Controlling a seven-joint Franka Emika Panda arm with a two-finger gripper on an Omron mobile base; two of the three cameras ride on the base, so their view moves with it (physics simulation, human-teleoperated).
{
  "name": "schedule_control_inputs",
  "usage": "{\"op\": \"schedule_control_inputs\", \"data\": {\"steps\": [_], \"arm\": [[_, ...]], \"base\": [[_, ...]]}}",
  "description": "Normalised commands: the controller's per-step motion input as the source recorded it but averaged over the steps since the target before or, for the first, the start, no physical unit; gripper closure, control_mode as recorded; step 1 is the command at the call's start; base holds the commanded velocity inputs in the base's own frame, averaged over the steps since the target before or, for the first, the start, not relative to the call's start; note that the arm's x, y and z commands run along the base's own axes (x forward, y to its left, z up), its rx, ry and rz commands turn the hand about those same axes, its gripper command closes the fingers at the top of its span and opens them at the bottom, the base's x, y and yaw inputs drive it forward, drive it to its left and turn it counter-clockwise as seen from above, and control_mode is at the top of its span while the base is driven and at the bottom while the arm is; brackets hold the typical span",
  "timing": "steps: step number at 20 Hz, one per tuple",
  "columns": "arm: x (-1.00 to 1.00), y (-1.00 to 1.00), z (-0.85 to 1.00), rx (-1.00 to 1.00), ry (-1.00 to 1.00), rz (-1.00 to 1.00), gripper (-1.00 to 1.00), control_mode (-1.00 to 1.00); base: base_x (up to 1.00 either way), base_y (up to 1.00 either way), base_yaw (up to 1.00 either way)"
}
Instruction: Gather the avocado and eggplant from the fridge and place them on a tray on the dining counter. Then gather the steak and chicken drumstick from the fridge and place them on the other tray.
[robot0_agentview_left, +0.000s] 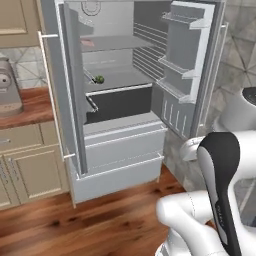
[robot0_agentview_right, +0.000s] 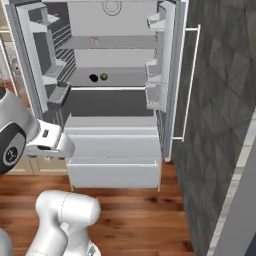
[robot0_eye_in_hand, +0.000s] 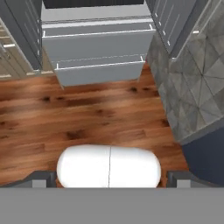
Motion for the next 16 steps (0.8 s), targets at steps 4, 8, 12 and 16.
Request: {"op": "schedule_control_inputs", "data": {"steps": [4,8,12,16], "arm": [[0.0,0.0,0.0,0.0,0.0,0.0,-1.0,1.0],[0.0,0.0,0.0,0.0,0.0,0.0,-1.0,1.0],[0.0,0.0,0.0,0.0,0.0,0.0,-1.0,1.0],[0.0,0.0,0.0,0.0,0.0,0.0,-1.0,1.0]], "base": [[0.6,-0.31,0.33],[0.55,-0.2,0.3],[0.54,-0.12,0.25],[0.56,-0.14,0.21]]}}
